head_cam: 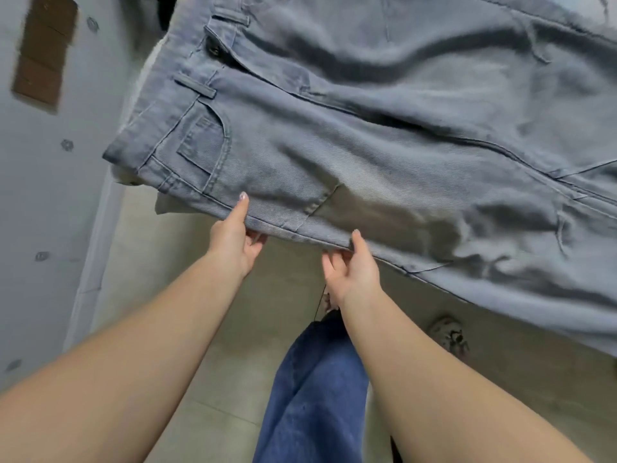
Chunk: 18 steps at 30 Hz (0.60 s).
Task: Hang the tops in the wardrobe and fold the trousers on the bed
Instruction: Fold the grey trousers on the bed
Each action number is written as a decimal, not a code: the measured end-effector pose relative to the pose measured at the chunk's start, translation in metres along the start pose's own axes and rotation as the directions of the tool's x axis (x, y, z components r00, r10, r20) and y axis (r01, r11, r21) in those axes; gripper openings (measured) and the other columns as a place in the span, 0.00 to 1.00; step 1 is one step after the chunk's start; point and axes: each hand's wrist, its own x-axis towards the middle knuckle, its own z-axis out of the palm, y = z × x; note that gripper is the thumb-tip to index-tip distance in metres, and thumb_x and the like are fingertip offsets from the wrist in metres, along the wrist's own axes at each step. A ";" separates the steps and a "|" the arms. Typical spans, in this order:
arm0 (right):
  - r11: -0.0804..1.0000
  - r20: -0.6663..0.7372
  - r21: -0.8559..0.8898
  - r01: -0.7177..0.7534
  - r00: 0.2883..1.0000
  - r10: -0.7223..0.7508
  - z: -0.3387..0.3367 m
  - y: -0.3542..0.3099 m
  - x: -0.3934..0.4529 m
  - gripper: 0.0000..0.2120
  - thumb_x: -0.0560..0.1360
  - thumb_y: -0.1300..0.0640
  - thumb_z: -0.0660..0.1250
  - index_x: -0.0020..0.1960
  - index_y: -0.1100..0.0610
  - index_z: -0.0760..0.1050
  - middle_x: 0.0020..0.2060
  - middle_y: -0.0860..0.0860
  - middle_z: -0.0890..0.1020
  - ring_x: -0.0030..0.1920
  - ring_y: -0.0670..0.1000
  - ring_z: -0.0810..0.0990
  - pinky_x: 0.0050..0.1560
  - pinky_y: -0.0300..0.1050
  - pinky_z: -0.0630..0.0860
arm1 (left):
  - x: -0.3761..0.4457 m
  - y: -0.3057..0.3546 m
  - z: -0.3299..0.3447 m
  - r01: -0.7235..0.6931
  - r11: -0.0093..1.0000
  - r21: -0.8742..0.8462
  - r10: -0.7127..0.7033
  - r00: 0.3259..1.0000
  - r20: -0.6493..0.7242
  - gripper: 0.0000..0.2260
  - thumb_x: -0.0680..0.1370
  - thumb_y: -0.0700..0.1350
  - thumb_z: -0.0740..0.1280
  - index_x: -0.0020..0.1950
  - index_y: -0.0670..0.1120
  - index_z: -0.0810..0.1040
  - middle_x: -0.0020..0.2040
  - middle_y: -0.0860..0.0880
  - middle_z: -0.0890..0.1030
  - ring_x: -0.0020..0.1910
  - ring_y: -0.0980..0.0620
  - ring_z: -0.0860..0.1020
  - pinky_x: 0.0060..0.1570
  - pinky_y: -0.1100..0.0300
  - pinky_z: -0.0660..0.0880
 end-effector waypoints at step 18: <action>0.980 0.103 -0.086 0.180 0.980 -0.171 -0.028 -0.042 -0.091 0.04 0.77 0.57 0.65 0.46 0.57 0.73 0.43 0.55 0.78 0.35 0.51 0.85 0.31 0.42 0.80 | -0.043 0.099 -0.028 -0.371 0.924 0.089 0.381 0.893 -0.240 0.12 0.70 0.40 0.70 0.51 0.47 0.74 0.53 0.45 0.82 0.45 0.49 0.83 0.48 0.49 0.81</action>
